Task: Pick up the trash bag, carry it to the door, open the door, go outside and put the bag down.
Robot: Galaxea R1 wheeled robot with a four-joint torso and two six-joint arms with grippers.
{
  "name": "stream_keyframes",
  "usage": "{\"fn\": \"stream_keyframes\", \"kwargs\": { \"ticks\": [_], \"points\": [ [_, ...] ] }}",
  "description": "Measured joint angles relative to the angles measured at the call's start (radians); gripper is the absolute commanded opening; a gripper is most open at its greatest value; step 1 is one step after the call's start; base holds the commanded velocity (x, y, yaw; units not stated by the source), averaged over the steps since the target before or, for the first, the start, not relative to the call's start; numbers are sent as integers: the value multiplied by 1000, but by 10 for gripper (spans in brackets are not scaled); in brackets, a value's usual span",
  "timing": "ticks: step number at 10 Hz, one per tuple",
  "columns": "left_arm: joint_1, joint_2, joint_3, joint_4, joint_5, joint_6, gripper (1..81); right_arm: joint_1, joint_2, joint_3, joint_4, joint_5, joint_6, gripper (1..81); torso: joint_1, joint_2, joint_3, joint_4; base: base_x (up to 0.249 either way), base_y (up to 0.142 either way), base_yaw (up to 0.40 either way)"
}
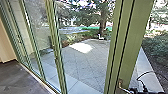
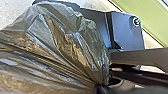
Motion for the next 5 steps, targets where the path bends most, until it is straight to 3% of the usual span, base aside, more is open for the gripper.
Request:
{"fn": "stream_keyframes", "kwargs": {
  "ticks": [5],
  "points": [
    [0,0,0,0,1,0,10,-121,48,-20,3,237,1,811,0,0,1,0,0,0,0]
  ]
}}
